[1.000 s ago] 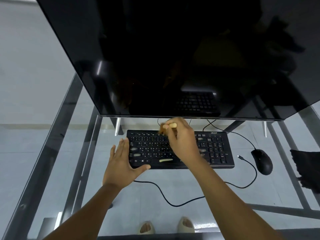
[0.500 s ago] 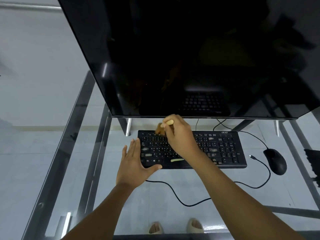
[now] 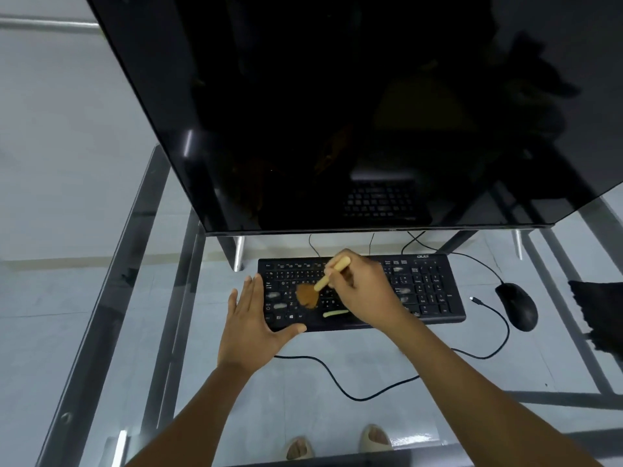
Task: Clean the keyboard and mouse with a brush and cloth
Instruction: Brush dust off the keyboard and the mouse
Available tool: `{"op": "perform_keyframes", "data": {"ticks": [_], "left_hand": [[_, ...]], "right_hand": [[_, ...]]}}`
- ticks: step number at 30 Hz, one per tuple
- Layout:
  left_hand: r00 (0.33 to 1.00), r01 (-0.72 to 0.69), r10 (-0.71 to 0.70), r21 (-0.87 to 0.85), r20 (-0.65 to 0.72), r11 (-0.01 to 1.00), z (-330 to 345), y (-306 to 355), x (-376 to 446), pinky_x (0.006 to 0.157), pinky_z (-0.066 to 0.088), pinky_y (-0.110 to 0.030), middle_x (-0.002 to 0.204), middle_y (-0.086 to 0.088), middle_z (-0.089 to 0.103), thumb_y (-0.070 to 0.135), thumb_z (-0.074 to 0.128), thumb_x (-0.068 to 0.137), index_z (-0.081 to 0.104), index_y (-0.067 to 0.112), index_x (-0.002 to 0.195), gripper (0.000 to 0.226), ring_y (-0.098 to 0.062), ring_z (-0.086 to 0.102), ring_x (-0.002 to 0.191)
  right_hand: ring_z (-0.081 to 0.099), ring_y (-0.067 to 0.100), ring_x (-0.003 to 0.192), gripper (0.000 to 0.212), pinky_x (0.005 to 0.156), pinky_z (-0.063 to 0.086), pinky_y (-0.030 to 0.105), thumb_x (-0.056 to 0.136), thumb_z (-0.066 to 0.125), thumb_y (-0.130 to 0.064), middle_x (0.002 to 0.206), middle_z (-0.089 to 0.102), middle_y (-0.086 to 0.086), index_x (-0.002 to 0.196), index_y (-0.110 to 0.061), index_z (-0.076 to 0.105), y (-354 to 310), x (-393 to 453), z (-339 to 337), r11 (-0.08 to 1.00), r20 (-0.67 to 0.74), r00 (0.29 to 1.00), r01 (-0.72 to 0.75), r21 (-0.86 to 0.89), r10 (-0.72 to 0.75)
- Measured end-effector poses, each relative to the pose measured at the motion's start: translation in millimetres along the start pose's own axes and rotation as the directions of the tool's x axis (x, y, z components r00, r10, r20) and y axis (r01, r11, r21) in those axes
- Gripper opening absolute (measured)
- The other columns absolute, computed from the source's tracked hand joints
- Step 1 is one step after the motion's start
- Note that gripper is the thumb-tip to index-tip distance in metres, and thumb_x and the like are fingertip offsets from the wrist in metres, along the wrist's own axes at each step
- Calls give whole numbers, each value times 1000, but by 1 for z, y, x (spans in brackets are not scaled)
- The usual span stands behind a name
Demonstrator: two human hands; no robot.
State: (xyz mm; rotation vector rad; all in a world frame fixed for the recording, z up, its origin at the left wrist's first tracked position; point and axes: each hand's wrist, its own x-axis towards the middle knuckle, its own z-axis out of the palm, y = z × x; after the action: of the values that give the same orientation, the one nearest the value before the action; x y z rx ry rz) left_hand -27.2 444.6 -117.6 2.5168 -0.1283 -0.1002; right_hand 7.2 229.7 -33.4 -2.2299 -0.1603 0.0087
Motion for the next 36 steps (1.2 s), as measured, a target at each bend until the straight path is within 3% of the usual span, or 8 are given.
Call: {"op": "perform_keyframes", "data": {"ticks": [3, 6, 11, 15, 19, 23, 26, 36], "left_hand": [[999, -23, 25, -34, 38, 999, -6, -6, 2, 121, 1, -40, 160, 5, 13, 87, 49, 67, 8, 18, 153, 117, -12, 1, 148], [994, -104, 105, 46, -13, 994, -14, -1, 6, 120, 1, -39, 157, 9, 5, 84, 40, 72, 8, 16, 154, 111, -7, -4, 146], [960, -280, 280, 193, 25, 941, -6, 44, 24, 121, 4, -40, 157, -6, 25, 77, 34, 82, 23, 8, 150, 98, -13, 8, 147], [930, -362, 338, 192, 148, 912, 15, 77, 28, 120, -2, -36, 159, -3, 18, 78, 30, 80, 17, 10, 152, 100, -9, 1, 146], [915, -377, 342, 153, 213, 913, 39, 89, 26, 120, -3, -36, 161, -1, 9, 80, 26, 77, 10, 12, 153, 103, -7, -9, 145], [918, -365, 322, 174, 232, 915, 52, 92, 27, 119, -3, -38, 161, -1, 8, 80, 29, 77, 11, 12, 153, 103, -10, -8, 147], [922, -354, 310, 184, 231, 917, 57, 97, 28, 120, -3, -41, 161, 0, 5, 80, 27, 80, 13, 12, 153, 101, -11, -9, 147], [938, -333, 305, 192, 162, 923, 75, 128, 37, 119, -2, -42, 160, -6, 15, 59, 14, 93, 25, 8, 150, 77, -14, -1, 147]], "right_hand": [[64, 4, 68, 4, 61, 48, 13, 94, 59, -14, 80, 67, -4, 95, -14, 62, 13, -4, -19, 1000, -249, 968, -13, 1, 12], [69, 13, 71, 7, 68, 57, 30, 95, 57, -15, 77, 71, 2, 90, -19, 60, 21, -4, -36, 988, -132, 981, -139, 61, 146], [62, -5, 66, 7, 59, 45, 7, 96, 54, -8, 74, 63, -11, 96, -9, 60, 34, -10, -56, 987, -352, 923, -160, 23, 157], [65, 5, 64, 7, 61, 55, 25, 98, 52, -15, 73, 68, -2, 94, -14, 58, 37, -15, -59, 973, -154, 961, -229, 33, 231], [62, -4, 64, 7, 59, 49, 12, 98, 52, -13, 72, 65, -15, 96, -13, 58, 44, -22, -73, 976, -361, 907, -209, 60, 217], [69, 9, 66, 9, 66, 60, 35, 97, 52, -19, 76, 71, 1, 92, -15, 58, 46, -28, -78, 959, -40, 960, -274, 75, 277], [65, -2, 67, 9, 61, 50, 12, 98, 53, -21, 72, 68, -12, 95, -15, 59, 54, -32, -81, 974, -258, 942, -225, -3, 216], [65, 1, 67, 8, 64, 49, 11, 97, 55, -12, 72, 66, -14, 94, -8, 61, 74, -20, -114, 970, -384, 891, -219, 105, 242]]}}
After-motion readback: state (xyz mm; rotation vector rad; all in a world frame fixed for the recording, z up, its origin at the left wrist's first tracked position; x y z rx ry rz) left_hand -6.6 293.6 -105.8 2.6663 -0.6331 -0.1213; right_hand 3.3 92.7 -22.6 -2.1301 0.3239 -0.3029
